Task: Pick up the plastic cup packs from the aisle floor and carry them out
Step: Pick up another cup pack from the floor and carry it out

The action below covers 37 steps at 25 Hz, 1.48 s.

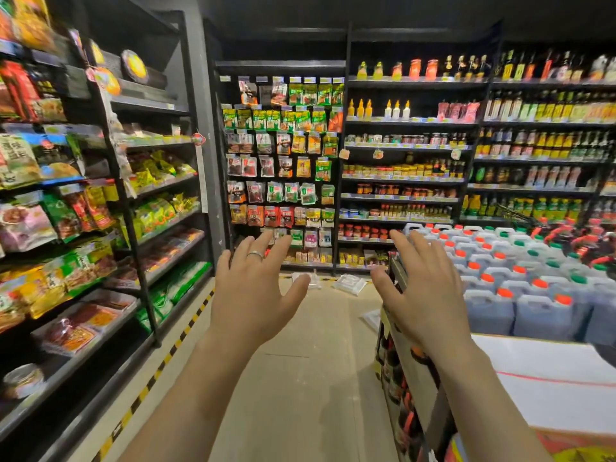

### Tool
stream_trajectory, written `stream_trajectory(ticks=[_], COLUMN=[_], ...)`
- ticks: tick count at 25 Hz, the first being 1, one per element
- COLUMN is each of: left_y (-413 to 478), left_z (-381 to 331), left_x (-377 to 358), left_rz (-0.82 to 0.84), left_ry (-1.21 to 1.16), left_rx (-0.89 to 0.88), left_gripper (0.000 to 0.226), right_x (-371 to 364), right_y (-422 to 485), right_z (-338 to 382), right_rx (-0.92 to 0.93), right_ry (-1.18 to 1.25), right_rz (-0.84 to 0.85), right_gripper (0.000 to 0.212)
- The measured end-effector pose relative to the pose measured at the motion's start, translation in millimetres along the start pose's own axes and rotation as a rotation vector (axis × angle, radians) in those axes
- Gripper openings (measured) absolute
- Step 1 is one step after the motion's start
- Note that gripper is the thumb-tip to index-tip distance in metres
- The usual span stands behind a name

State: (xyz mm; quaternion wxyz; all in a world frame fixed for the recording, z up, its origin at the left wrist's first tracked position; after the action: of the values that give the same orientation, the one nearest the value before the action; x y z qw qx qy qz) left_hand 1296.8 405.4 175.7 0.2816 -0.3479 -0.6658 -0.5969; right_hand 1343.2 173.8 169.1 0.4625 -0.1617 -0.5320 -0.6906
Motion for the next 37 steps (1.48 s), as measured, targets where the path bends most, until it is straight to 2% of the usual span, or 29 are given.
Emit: stream_trajectory(ticks=[7,12,17,25,33,37], left_y=[72,141,225,350,423,466], left_z=[7,30,75,173,227,250], left_x=[-76,-144,-213,-304,-373,-414], left_rz=[0.022,0.039,0.032,0.068,0.112,0.144], left_ry=[0.002,-0.022,-0.038,-0.043,-0.037,-0.022], left_rx=[0.031,0.028,0.022,0.044,0.055,0.08], left_gripper=[0.073,0.066,0.066,0.067,0.067,0.076], right_x=[-73,-138,-212,-344,-440,-498], right_y=[74,135,215,331,407,455], right_z=[-38,-55,-52,-30,-21,-21], right_rx=[-0.007,-0.021,-0.024,-0.068,-0.076,-0.056], right_ry=[0.059,0.045,0.023,0.007,-0.004,0.02], right_rz=[0.067,0.1,0.104,0.163,0.217,0.235], right_gripper=[0.067,0.064,0.07,0.064,0.066,0.066])
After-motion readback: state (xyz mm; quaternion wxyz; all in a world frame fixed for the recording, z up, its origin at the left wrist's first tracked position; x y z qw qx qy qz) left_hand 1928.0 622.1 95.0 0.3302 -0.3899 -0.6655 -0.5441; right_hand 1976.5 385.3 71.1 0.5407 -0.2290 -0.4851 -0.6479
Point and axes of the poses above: each hand's wrist, its own y-axis towards the middle knuckle, its own x-axis out of the back of the hand, z = x × y, the point moved 10 cm from there along y, towards the middle knuckle, and after that the axes turned 4 degrees about -x, right-handed, at the moved point
